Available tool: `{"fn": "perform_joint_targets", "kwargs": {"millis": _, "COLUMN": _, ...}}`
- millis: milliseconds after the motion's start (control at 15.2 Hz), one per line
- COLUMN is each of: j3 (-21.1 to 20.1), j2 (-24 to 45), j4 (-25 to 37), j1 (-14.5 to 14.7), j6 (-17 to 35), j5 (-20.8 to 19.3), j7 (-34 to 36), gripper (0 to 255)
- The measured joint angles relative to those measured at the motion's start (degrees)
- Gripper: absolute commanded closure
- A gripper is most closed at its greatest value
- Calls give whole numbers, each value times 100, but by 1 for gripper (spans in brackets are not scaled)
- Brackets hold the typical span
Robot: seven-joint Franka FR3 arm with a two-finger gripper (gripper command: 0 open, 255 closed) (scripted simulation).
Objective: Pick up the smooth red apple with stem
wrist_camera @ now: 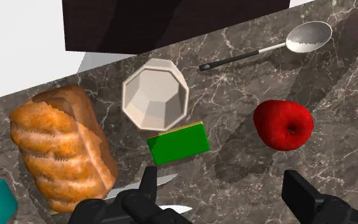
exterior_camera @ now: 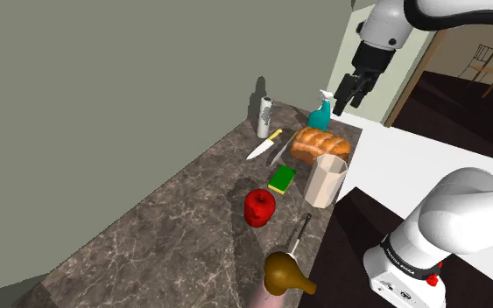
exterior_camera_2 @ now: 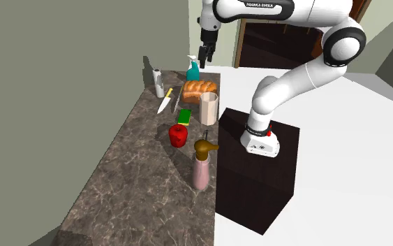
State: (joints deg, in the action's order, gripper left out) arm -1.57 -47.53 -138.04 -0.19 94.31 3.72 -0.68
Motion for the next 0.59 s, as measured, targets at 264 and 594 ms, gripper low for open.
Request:
{"fn": "perform_joint_targets", "kwargs": {"millis": 264, "j3": -277, "j2": -20, "j4": -256, "j1": -22, "j6": 208, "j5": 194, "j7": 479, "gripper": 0}}
{"fn": "perform_joint_targets", "kwargs": {"millis": 594, "j3": -943, "j2": 144, "j4": -780, "j1": -47, "j6": 853, "j5": 677, "j7": 1601, "gripper": 0}}
